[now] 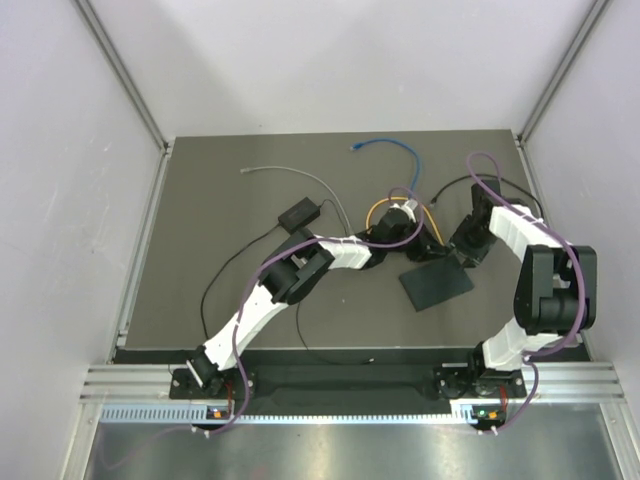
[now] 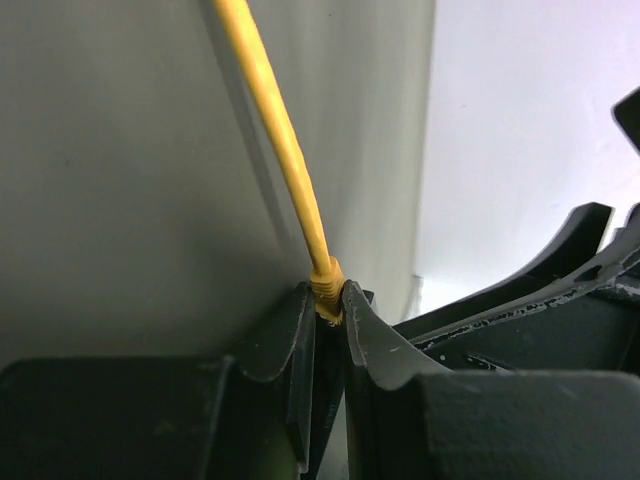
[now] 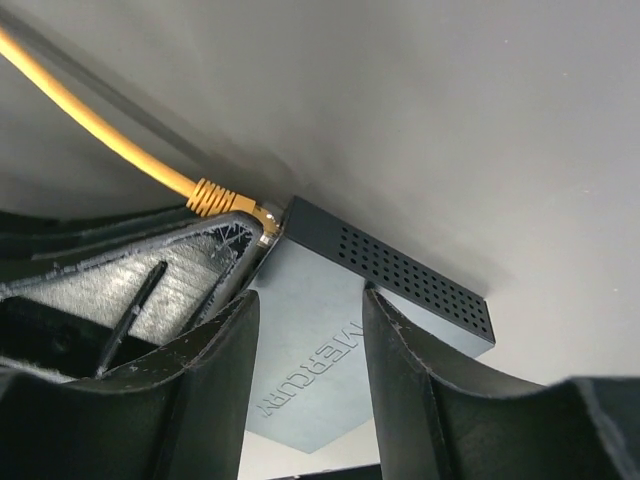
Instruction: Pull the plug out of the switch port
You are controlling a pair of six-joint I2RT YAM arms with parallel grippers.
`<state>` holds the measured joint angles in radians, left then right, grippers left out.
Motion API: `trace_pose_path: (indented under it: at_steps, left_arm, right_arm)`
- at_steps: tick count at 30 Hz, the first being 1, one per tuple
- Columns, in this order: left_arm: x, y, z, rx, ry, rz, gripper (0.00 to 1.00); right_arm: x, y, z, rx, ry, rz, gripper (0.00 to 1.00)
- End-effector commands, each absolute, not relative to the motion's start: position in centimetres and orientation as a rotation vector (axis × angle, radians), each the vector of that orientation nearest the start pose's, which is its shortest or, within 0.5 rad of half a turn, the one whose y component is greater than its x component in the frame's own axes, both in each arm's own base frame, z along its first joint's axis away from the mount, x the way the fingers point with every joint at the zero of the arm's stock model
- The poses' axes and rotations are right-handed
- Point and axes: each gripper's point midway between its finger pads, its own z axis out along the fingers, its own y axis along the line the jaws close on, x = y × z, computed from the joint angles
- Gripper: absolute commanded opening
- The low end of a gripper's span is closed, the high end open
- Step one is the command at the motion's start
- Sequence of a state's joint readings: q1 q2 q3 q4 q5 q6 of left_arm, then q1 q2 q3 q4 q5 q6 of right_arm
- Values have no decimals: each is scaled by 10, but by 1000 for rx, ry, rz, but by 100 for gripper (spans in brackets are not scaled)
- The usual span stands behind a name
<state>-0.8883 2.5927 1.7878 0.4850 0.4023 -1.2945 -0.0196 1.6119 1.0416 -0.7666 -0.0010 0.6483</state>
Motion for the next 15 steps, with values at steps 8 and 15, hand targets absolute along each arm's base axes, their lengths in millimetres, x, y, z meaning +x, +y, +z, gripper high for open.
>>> trace_pose_path:
  at_steps: [8,15]
  left_arm:
    - [352,-557,32,-72,2371,-1414,0]
    - [358,-566,48,-299,2386,-1706,0]
  right_arm:
    - [314,20,46,1060,2697,90,42]
    - [316,19,42,1083,2722,60,42]
